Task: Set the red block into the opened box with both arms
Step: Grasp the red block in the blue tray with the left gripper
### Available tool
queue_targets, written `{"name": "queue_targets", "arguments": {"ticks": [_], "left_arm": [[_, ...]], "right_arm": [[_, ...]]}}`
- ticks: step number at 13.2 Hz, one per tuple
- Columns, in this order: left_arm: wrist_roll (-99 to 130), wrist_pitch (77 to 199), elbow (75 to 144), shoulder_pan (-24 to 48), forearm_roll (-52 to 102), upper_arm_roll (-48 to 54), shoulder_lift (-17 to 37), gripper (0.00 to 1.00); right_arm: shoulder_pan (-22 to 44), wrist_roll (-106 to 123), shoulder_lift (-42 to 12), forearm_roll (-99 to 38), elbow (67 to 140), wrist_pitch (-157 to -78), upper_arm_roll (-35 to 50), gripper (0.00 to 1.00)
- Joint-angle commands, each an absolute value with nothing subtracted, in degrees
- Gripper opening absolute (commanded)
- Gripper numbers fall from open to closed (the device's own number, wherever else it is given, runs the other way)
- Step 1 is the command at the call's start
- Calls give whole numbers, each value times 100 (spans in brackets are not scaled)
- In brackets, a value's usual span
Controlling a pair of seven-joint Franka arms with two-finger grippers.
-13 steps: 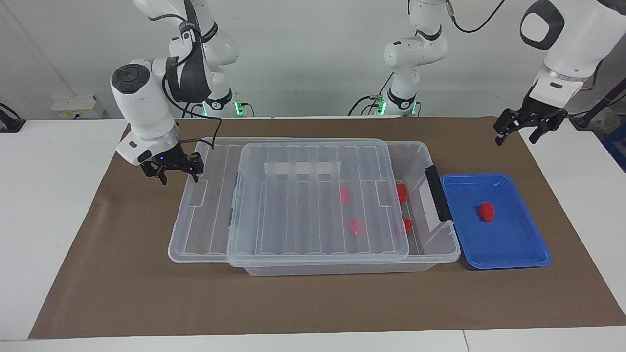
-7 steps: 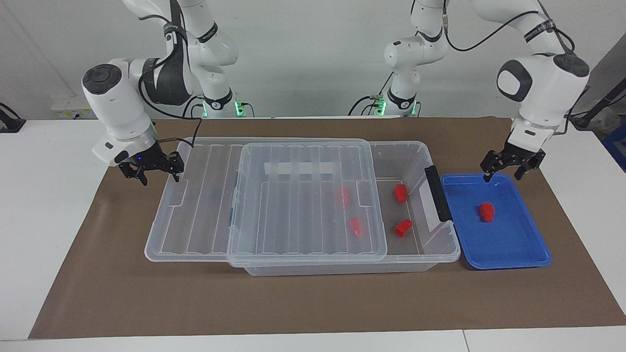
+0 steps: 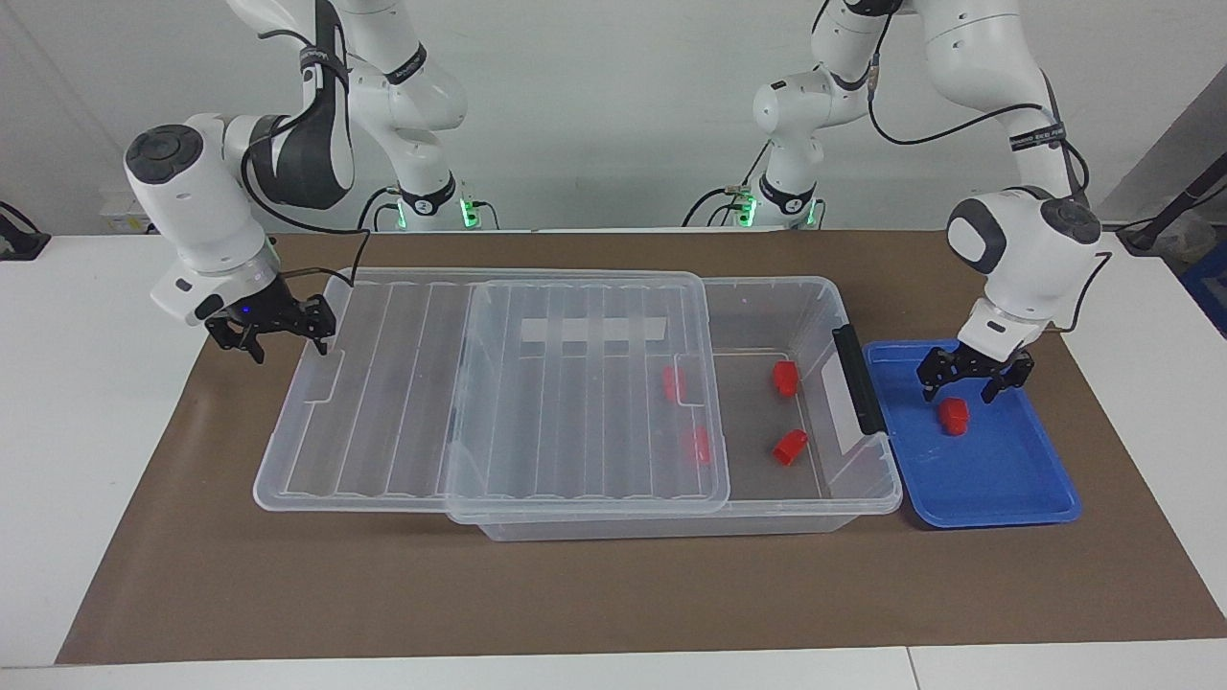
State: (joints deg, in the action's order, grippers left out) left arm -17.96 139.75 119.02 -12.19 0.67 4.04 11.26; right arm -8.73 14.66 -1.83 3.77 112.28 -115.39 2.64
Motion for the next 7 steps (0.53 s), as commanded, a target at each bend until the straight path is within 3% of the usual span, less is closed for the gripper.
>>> {"name": "queue_targets", "arguments": {"ticks": [1, 5, 7], "left_arm": [[-1960, 14272, 11944, -1415, -18, 431, 1282, 100], [-1864, 14449, 11944, -1512, -18, 431, 1547, 100], [-1688, 14467, 11944, -1538, -18, 431, 1582, 83]], "right_arm": [[-984, 1635, -79, 448, 11338, -11540, 299, 89], [-1028, 1626, -62, 439, 11294, -11531, 299, 90], [-1081, 1626, -53, 439, 11303, -11531, 290, 90]]}}
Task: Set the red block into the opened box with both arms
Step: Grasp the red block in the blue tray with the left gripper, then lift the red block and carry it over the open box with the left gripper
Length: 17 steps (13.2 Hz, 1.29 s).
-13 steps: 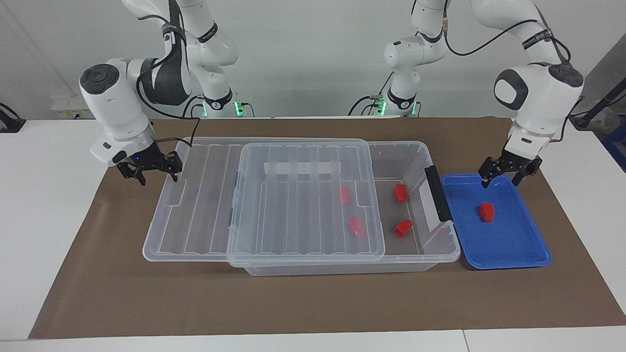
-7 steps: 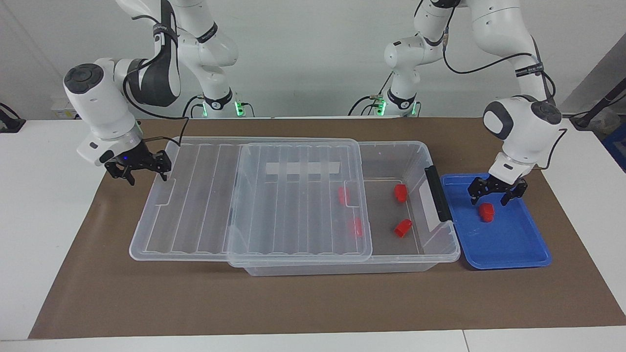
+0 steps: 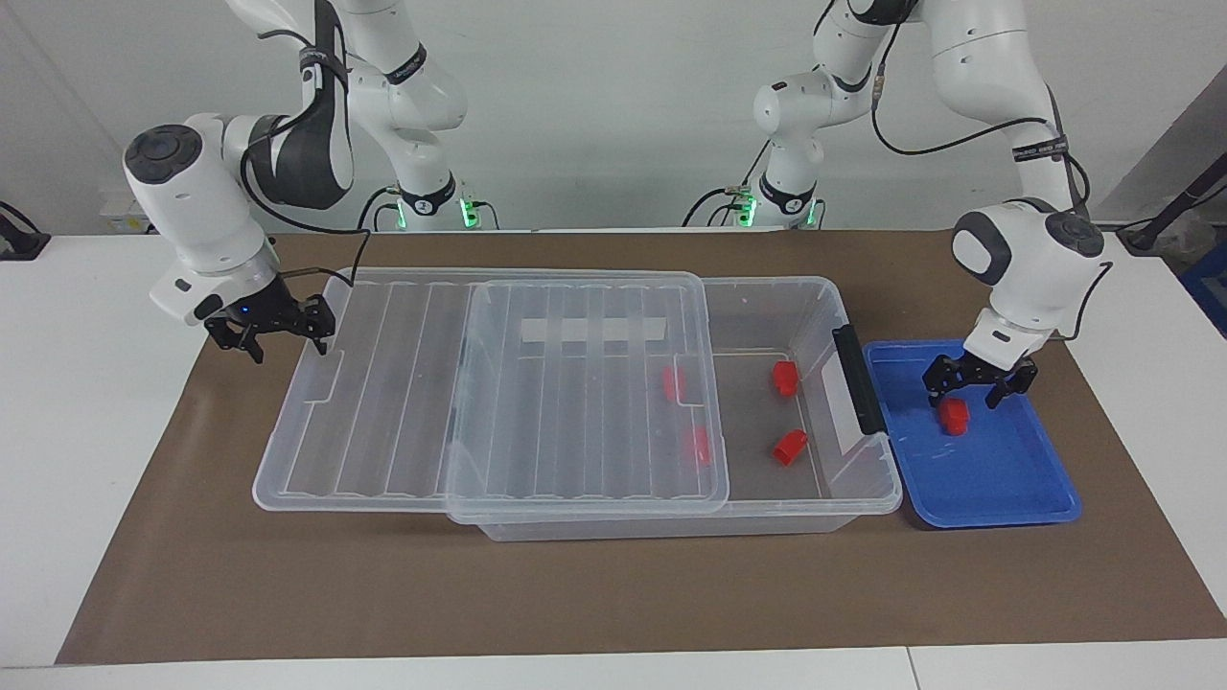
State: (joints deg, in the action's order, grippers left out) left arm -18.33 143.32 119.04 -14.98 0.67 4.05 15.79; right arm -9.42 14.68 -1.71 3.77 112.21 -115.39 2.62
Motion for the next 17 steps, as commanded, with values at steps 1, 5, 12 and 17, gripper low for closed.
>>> {"name": "queue_targets", "arguments": {"ticks": [1, 5, 12, 17], "left_arm": [[-1679, 14467, 11944, -1521, -18, 431, 1582, 65], [-1679, 14379, 11962, -1529, -18, 431, 1573, 0], [-372, 11126, 9946, -1038, 26, 448, 1468, 0], [918, 8836, 8501, -740, 490, 589, 1178, 0]], "right_arm": [[-1098, 1635, -53, 439, 11294, -11523, 290, 90], [-1125, 1696, -35, 439, 11294, -11522, 272, 91], [-704, 549, 254, 343, 11250, -11321, 325, 97], [-185, -1025, 317, 316, 10715, -10680, 334, 99]]}}
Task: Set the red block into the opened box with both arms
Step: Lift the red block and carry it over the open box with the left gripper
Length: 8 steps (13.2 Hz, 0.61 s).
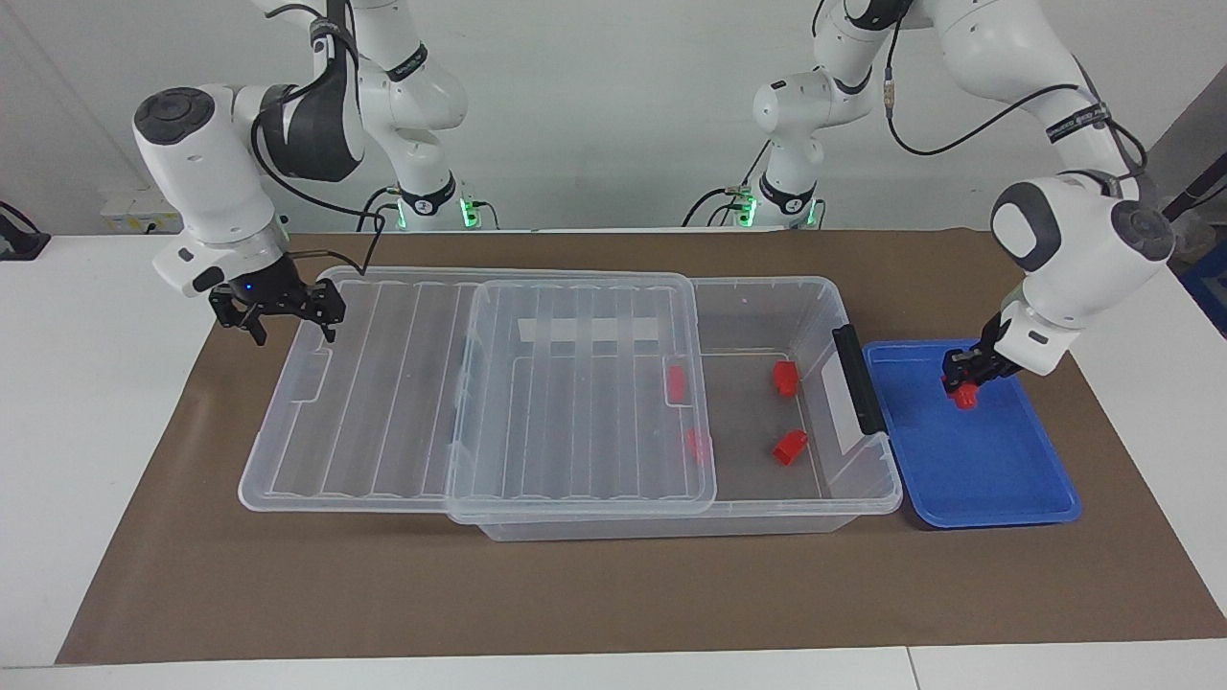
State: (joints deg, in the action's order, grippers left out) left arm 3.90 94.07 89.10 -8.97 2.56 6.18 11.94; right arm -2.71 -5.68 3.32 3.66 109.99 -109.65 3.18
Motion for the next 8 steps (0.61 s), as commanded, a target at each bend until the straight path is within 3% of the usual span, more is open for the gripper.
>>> {"name": "queue_targets", "arguments": {"ticks": [1, 4, 8], "left_arm": [[1375, 8746, 8456, -521, 518, 598, 1056, 0], [2641, 9068, 8543, 226, 519, 589, 914, 0], [3542, 10605, 9700, 1018, 448, 589, 650, 0]], "right_arm": [[-71, -1202, 290, 238, 10540, -10557, 325, 100], [-44, -1458, 45, 106, 9803, -10048, 325, 100], [-96, -1485, -26, 106, 9326, -9695, 325, 100]]}}
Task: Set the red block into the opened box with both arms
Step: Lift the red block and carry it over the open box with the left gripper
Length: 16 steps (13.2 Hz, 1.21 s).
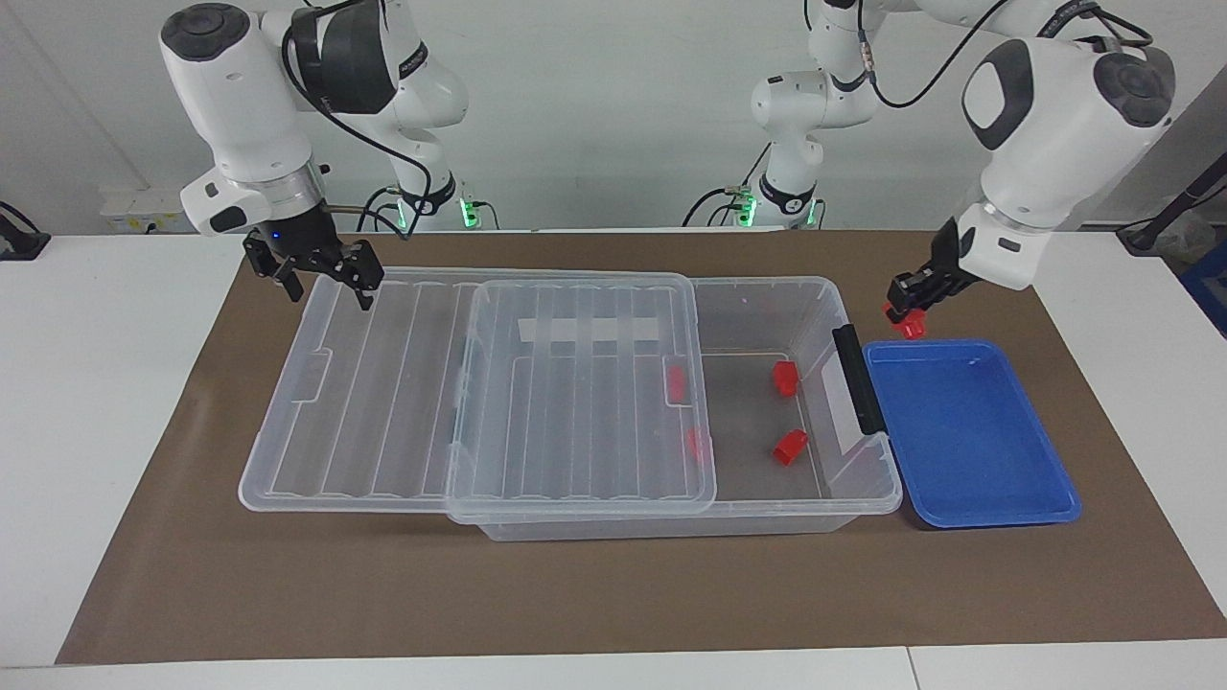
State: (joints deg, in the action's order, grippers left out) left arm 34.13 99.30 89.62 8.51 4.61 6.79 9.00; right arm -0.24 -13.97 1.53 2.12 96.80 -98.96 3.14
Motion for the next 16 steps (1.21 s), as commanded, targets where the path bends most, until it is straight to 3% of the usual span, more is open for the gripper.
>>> {"name": "queue_targets", "arguments": {"ticks": [1, 5, 11, 16], "left_arm": [[3551, 10948, 9955, 1167, 309, 589, 694, 0], [3551, 12538, 11046, 1467, -26, 598, 756, 0], [3955, 13507, 11109, 1933, -517, 589, 1739, 0], [3885, 13745, 11346, 1854, -686, 580, 1784, 0]], "right_arm": [[-105, -1485, -18, 105, 9221, -9486, 325, 100], [-149, -1398, 79, 105, 9342, -9255, 299, 100], [-158, -1398, 237, 88, 9659, -9334, 308, 100], [-167, -1389, 255, 9, 9764, -9527, 299, 100]]}}
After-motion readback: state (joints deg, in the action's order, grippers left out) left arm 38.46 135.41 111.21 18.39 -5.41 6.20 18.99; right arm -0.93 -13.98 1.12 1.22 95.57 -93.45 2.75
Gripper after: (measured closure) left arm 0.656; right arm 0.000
